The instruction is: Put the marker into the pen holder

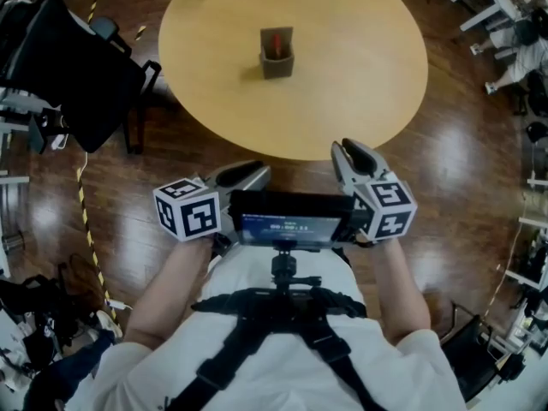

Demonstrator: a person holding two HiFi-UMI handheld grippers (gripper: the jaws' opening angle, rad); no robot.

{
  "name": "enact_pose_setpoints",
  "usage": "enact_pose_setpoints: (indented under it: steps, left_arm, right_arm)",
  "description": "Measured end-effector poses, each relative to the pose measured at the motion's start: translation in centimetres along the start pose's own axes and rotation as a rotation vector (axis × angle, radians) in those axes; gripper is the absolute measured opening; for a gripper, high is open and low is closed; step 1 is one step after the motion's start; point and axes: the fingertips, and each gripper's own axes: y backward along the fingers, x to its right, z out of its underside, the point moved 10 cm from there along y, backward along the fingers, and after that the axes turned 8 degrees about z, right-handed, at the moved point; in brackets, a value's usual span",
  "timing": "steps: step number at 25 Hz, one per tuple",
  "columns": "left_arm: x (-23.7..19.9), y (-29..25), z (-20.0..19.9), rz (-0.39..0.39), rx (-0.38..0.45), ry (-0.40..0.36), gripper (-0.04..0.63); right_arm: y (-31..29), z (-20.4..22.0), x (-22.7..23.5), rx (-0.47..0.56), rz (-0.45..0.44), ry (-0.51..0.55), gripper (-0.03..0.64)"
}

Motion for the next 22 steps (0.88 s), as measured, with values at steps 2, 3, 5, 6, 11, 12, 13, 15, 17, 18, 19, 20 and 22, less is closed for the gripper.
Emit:
enact_pose_setpoints:
  steps: [2, 3, 5, 6, 11, 12, 13, 15, 17, 18, 19, 20, 22]
  left_arm:
    - [1.6, 0.0, 1.1, -0.022, 0.009, -0.01, 0.098]
    - [2.5, -0.1, 1.9, -0.034, 0.009, -0.014, 0.098]
    - [4.1, -0.6, 3.7, -0.045, 0.014, -0.018, 0.098]
    - [4.8, -1.0, 4.6, -0.045, 0.022, -0.019, 0.098]
    - [9.1, -3.2, 9.9, -0.043, 0.049, -0.014, 0.098]
    - [9.8, -3.4, 11.0, -0.047, 0.049, -0.013, 0.098]
    - [10.4, -3.5, 12.0, -0.056, 0.048, -0.013, 0.098]
    - [11.9, -3.8, 13.9, -0.076, 0.044, -0.014, 0.098]
    - [13.7, -4.2, 15.5, -0.09, 0.038, -0.023, 0.098]
    - [14.5, -4.4, 16.1, -0.091, 0.039, -0.028, 0.098]
    - [15.1, -4.6, 16.6, -0.09, 0.044, -0.033, 0.098]
    - [15.5, -4.6, 17.0, -0.09, 0.052, -0.037, 0.098]
    - [16.0, -4.4, 17.7, -0.102, 0.061, -0.043, 0.098]
  right_arm:
    - [2.1, 0.4, 0.4, 0.018, -0.02, 0.011, 0.097]
    - [3.4, 0.6, 0.7, 0.029, -0.029, 0.011, 0.097]
    - [6.0, 1.2, 1.4, 0.051, -0.048, -0.001, 0.097]
    - [7.3, 1.6, 1.8, 0.062, -0.058, -0.007, 0.097]
    - [12.9, 4.7, 3.9, 0.094, -0.106, -0.012, 0.097]
    - [13.8, 5.4, 4.1, 0.094, -0.11, -0.011, 0.097]
    - [14.6, 6.1, 4.3, 0.091, -0.112, -0.012, 0.097]
    - [15.9, 7.7, 4.8, 0.084, -0.116, -0.014, 0.097]
    - [17.3, 9.2, 5.7, 0.082, -0.118, -0.016, 0.097]
    - [18.1, 9.7, 6.1, 0.084, -0.117, -0.017, 0.097]
    - [18.6, 10.2, 6.3, 0.087, -0.118, -0.019, 0.097]
    - [19.0, 10.5, 6.4, 0.09, -0.12, -0.021, 0.095]
    - [19.4, 11.3, 6.3, 0.092, -0.123, -0.02, 0.095]
